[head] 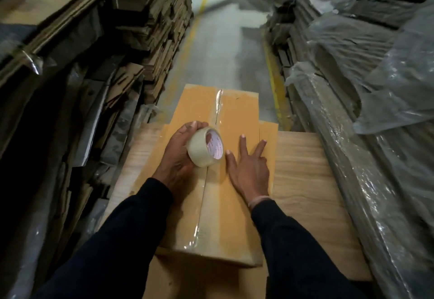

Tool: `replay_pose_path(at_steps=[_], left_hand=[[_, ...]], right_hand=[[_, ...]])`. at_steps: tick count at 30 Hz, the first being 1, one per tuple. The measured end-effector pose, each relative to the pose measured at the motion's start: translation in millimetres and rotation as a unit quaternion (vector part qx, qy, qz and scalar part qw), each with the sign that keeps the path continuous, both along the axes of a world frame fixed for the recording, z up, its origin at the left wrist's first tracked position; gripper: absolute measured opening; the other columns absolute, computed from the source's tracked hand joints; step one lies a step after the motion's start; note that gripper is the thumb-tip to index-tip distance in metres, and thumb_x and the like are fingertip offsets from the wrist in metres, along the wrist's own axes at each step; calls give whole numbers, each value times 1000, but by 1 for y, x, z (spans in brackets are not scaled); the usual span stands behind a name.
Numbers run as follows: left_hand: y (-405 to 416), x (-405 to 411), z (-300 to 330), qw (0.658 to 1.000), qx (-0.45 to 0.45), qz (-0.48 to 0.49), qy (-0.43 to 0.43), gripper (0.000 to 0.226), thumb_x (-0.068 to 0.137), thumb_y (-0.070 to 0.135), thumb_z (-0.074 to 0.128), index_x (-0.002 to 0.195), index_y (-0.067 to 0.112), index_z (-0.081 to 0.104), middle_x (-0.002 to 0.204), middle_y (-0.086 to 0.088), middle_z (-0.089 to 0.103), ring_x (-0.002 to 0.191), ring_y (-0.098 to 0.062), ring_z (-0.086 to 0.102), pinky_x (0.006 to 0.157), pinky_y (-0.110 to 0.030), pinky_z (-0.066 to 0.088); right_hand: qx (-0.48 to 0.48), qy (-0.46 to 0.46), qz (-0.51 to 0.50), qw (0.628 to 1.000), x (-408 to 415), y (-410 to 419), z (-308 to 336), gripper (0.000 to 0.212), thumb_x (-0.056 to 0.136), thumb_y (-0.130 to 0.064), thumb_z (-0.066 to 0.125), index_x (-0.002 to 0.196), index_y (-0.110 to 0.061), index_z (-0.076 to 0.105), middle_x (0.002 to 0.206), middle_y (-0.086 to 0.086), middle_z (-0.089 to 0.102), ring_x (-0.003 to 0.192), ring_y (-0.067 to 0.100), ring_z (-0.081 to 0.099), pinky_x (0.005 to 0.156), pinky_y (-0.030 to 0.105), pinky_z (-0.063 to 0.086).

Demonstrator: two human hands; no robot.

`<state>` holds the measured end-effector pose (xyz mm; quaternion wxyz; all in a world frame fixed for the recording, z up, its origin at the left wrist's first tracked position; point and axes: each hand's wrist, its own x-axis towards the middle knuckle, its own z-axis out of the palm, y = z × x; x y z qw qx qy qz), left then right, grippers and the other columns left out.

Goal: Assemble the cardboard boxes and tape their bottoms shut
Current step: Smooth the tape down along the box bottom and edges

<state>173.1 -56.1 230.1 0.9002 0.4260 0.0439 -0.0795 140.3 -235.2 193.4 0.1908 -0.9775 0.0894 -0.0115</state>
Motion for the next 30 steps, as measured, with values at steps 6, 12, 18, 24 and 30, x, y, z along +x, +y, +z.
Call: replay_pose_path(at_steps=[6,12,18,24,30], left_hand=[[18,30,10,994,52,-92,11,14,102,29,66,102,18,74,113,-3,73,101,-23,69,92,-42,55],[17,44,11,982,106,-158,20,17,95,34,73,100,18,75,111,-3,73,96,-24,68,78,-39,56],[-1,59,8,993,53,-94,44,12,96,21,73,102,12,75,107,-4,77,93,-19,73,74,-32,60],[-14,96,14,996,-36,5,79,4,94,12,75,95,8,75,101,-11,77,84,-23,73,69,-35,62],[6,156,-3,971,236,18,-42,14,95,21,77,94,7,80,81,-4,74,70,-19,67,65,-36,56]], right_hand=[[-59,14,-5,998,-36,7,1,72,106,-71,17,169,-40,-1,173,28,-4,122,44,60,98,43,54],[-12,17,-52,998,-59,15,-1,73,105,-73,27,168,-45,3,175,20,-7,142,43,46,109,45,46],[190,-124,33,973,-19,16,34,61,87,-52,78,140,-31,58,148,-6,44,142,21,37,113,44,46],[388,-89,128,908,47,27,49,25,95,-21,79,116,-34,75,118,-24,62,123,12,55,101,30,52],[510,-53,125,849,105,13,66,17,107,-18,63,113,-6,72,95,13,73,85,18,66,78,32,55]])
